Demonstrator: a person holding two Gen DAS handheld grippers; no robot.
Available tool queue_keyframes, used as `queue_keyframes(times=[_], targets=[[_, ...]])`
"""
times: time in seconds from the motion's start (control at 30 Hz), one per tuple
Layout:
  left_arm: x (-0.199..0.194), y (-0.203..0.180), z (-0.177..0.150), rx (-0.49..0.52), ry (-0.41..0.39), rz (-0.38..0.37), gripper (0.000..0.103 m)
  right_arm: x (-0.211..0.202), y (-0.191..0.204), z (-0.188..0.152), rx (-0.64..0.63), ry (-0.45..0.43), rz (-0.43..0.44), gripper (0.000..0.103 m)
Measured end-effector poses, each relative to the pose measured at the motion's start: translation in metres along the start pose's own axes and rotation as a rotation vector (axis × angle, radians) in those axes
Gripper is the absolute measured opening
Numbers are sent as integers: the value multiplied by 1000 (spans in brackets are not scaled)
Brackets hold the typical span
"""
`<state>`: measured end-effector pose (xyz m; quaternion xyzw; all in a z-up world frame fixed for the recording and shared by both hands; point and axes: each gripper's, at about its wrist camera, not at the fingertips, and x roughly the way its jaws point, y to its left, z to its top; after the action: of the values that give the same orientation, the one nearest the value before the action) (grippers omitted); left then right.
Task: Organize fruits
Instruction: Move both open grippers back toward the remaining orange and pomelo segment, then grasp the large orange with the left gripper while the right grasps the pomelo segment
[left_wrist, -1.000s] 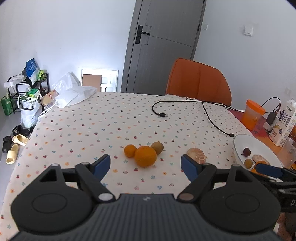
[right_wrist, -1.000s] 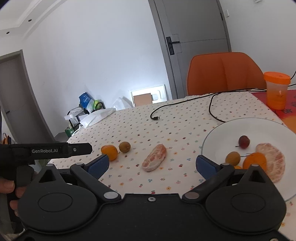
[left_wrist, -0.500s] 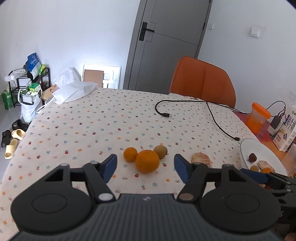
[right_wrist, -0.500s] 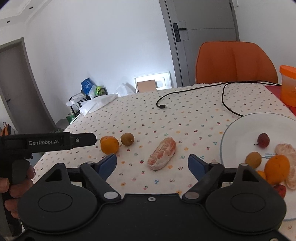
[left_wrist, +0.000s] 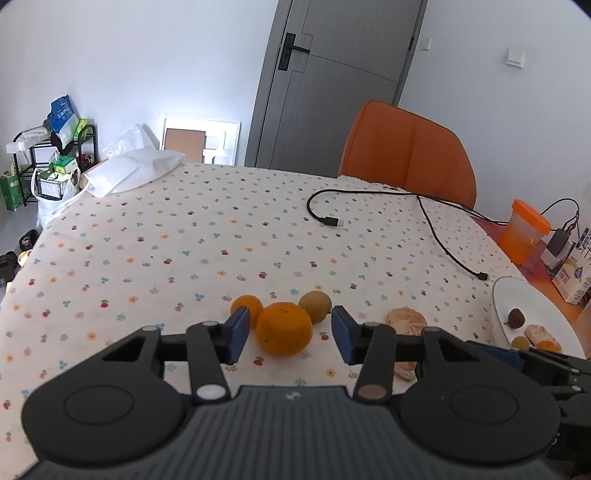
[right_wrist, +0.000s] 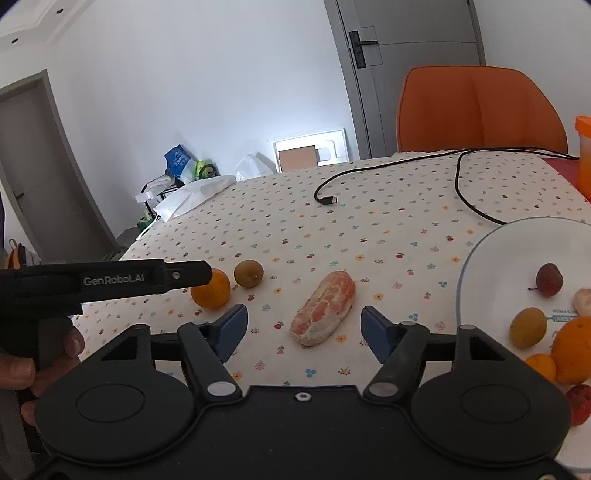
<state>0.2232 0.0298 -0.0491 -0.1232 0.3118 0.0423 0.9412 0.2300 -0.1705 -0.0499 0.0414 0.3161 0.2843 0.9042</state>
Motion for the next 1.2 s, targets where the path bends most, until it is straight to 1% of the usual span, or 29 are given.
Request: queue_keyframes(times=[0.03, 0.1, 0.13, 0.23, 0.3, 0.4, 0.5, 0.6, 0.67, 0.7, 0.73, 0.77, 0.87, 1.2], targets=[[2, 0, 0, -1, 4, 2, 46, 2, -1, 1, -2, 4, -1, 64], [8, -1, -1, 3, 17, 3, 40, 5, -1, 1, -4, 12, -3, 62], [10, -1, -2, 2, 19, 6, 40, 8, -1, 2, -7, 16, -3, 61], [13, 0, -4, 6, 14, 27, 34, 15, 0, 3, -13, 34, -2, 60], [13, 3, -5, -3, 18, 14, 34, 21, 3, 3, -24, 44, -13, 60], [13, 2, -6, 19, 17, 16, 34, 30, 8, 3, -45, 57, -28, 60], [12, 1, -6, 21, 28, 16, 35, 40, 12, 2, -64, 68, -53, 62], [15, 2, -8, 10, 46, 3, 36, 46, 14, 2, -92, 53, -70, 61], [18, 3, -10, 0, 56, 8, 36, 48, 15, 1, -95, 42, -84, 57], [18, 2, -11, -3, 53, 12, 36, 48, 16, -1, -105, 34, -102, 49], [17, 0, -12, 2, 52, 17, 35, 47, 17, -2, -117, 30, -121, 37], [16, -1, -12, 8, 53, 23, 35, 45, 17, -3, -123, 27, -132, 35], [10, -3, -14, 1, 56, 15, 35, 36, 10, -4, -91, 35, -73, 33], [-25, -8, -21, 8, 3, 26, 35, 7, 5, -18, -33, 8, -32, 32]])
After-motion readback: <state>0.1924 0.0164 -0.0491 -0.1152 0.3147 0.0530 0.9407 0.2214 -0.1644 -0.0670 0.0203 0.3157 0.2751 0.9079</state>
